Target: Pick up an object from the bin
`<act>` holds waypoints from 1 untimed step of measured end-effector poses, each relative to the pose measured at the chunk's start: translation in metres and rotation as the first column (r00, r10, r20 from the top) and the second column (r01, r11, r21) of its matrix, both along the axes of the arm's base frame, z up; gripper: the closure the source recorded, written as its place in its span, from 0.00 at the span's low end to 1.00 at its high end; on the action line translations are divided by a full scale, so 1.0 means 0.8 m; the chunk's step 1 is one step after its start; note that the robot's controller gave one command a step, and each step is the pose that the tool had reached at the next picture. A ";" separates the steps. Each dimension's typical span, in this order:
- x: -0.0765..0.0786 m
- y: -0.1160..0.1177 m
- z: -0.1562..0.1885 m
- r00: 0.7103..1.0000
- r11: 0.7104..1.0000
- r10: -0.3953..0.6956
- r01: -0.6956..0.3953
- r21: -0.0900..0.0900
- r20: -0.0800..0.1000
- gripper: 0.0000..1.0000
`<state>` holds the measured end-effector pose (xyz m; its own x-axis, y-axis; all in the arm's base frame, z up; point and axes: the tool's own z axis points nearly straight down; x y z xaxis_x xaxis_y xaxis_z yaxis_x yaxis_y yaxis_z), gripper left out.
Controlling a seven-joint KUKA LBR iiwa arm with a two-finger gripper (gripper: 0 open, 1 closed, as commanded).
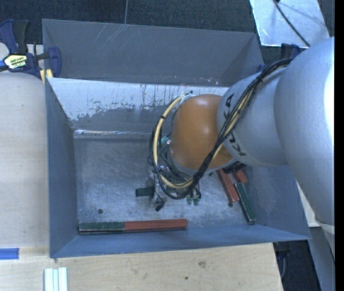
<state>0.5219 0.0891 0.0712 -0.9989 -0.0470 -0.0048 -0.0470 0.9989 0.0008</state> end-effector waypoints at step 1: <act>-0.024 0.019 0.187 1.000 1.000 -0.008 0.008 0.002 0.005 1.00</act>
Offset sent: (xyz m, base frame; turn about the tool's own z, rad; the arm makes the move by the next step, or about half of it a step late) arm -0.0208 0.0143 0.1447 0.0106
